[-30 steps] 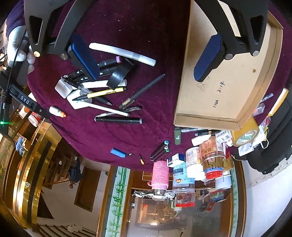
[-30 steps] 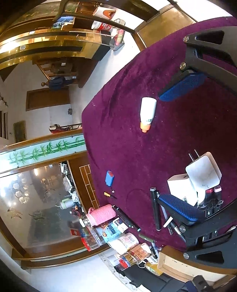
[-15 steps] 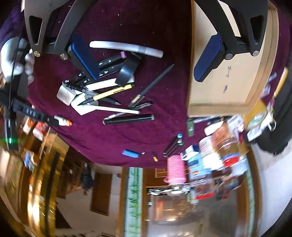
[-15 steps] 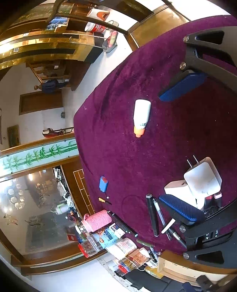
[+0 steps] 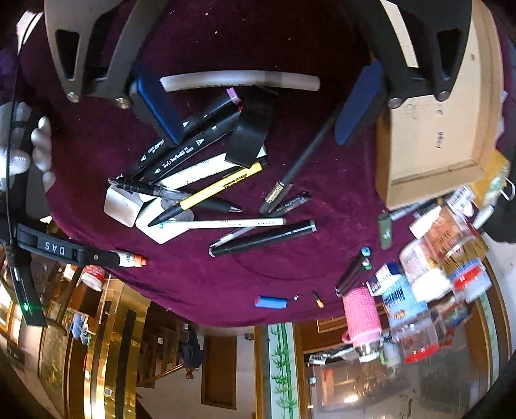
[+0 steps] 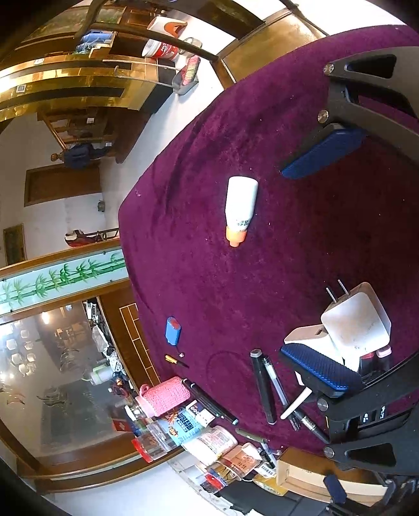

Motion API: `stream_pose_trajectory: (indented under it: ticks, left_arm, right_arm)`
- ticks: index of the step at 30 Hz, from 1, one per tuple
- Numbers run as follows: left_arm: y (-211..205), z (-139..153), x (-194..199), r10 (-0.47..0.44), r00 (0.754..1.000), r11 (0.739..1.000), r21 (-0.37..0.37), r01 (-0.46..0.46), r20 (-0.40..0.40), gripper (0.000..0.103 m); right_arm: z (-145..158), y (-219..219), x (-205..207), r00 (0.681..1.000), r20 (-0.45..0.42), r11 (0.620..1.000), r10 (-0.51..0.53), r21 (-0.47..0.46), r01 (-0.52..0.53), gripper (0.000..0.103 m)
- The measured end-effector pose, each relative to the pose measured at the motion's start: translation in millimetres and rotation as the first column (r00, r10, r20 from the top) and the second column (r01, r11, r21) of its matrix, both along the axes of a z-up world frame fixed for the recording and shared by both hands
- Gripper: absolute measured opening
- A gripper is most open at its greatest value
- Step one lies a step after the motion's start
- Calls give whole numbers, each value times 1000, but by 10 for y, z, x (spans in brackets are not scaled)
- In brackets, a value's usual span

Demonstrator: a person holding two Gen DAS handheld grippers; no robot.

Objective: Organize rigid objects

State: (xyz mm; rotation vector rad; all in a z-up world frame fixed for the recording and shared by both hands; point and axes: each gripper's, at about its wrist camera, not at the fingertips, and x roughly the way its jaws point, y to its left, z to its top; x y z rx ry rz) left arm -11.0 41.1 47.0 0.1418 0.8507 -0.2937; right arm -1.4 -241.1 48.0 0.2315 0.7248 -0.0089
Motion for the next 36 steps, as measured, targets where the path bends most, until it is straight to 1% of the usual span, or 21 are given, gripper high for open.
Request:
stream_pose_trajectory:
  ticks: [2, 4, 6, 7, 8, 14, 15, 16, 17, 18, 21, 23, 24, 27, 30, 32, 34, 35, 36]
  left_arm:
    - [34, -23, 29, 8, 1000, 1000, -20, -8, -7, 94]
    - [53, -47, 53, 8, 1000, 999, -32, -9, -22, 90]
    - [63, -72, 83, 0, 999, 999, -46, -2, -47, 69]
    - [61, -89, 94, -3, 998, 999, -51, 0, -60, 65]
    - [57, -100, 100, -5, 998, 999, -54, 1, -66, 64]
    - [18, -100, 99, -1, 998, 999, -49, -2, -55, 64]
    - [20, -94, 96, 2, 999, 999, -48, -4, -52, 61]
    - [19, -84, 89, 4, 999, 999, -50, -7, -49, 55]
    - [24, -75, 87, 7, 999, 998, -54, -9, -52, 41]
    - [31, -74, 88, 7, 998, 998, -60, -10, -59, 30]
    - [51, -65, 71, 6, 997, 997, -81, -12, -76, 20]
    - [68, -47, 33, 11, 997, 996, -83, -17, -74, 17]
    - [91, -22, 6, 17, 997, 996, -91, -23, -69, 17]
    - [219, 122, -131, 47, 998, 989, -139, -52, -42, 17]
    - [433, 332, -353, 89, 996, 975, -207, -87, 2, 17]
    - [586, 438, -501, 117, 993, 961, -254, -108, 20, 17]
    - [725, 506, -627, 144, 989, 949, -287, -132, 22, 17]
    - [786, 526, -675, 155, 988, 945, -294, -142, 21, 17]
    - [854, 543, -735, 168, 986, 942, -299, -154, 21, 17]
  right_arm:
    - [-12, 7, 17, 1000, -7, 1000, -1, -2, 1, 102]
    - [-27, 11, 28, 1000, -15, 1000, -1, -4, 1, 102]
    - [-40, 12, 46, 1000, -21, 1000, -2, -7, 2, 102]
    - [-45, 11, 48, 1000, -25, 1000, -1, -8, 0, 102]
    - [-50, 16, 53, 1000, -28, 1000, -1, -9, 0, 102]
    - [-67, 31, 71, 999, -38, 1000, 1, -16, -2, 102]
    - [-72, 36, 77, 999, -40, 1000, 2, -20, -2, 102]
    - [-76, 38, 84, 999, -43, 1000, 1, -22, -2, 102]
    - [-84, 39, 91, 999, -45, 1000, 1, -24, -2, 102]
    - [-89, 35, 91, 999, -47, 1000, 1, -25, -2, 102]
    - [-109, 29, 110, 999, -54, 999, -6, -32, 4, 102]
    - [-125, 24, 122, 998, -57, 999, -11, -39, 9, 102]
    - [-127, 18, 121, 998, -57, 999, -12, -40, 10, 102]
    - [-130, 16, 121, 999, -50, 999, -12, -44, 9, 102]
    - [-122, 50, 111, 999, -33, 999, 3, -50, -5, 102]
    - [-103, 85, 92, 1000, -17, 998, 19, -59, -20, 102]
    - [-67, 137, 57, 999, 1, 997, 35, -74, -35, 102]
    - [-51, 167, 48, 999, -7, 996, 46, -73, -46, 102]
    - [-16, 226, 15, 996, -28, 996, 81, -41, -82, 102]
